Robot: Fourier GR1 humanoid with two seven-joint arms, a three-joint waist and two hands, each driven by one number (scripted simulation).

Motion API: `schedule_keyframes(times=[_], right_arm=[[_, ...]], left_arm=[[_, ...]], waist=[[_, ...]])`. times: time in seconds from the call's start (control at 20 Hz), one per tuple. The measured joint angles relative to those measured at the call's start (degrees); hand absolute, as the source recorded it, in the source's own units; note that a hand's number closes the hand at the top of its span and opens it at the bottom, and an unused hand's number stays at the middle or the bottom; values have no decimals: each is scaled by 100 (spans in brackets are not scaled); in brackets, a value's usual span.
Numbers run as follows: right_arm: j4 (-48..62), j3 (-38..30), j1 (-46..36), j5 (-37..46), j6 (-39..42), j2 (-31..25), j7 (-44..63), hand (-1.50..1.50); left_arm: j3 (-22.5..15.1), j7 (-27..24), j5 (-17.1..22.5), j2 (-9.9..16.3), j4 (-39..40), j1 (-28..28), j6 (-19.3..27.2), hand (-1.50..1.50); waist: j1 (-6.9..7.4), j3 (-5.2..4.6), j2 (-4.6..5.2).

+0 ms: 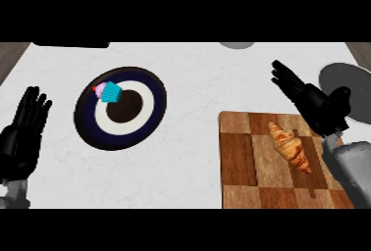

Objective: Pick the croissant from the cutting board and place it in the pan

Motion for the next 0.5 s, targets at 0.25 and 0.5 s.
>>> schedule_keyframes(times=[0.25, 0.5], right_arm=[[557, 96, -532, 544, 218, -375, 252, -150], [783, 743, -816, 2324, 13, -1449, 183, 150]], left_arm=[[-440, 364, -308, 113, -37, -258, -221, 0], [-914, 703, -496, 194, -36, -441, -516, 0]], waist=[[-48, 139, 45], [-122, 138, 59]])
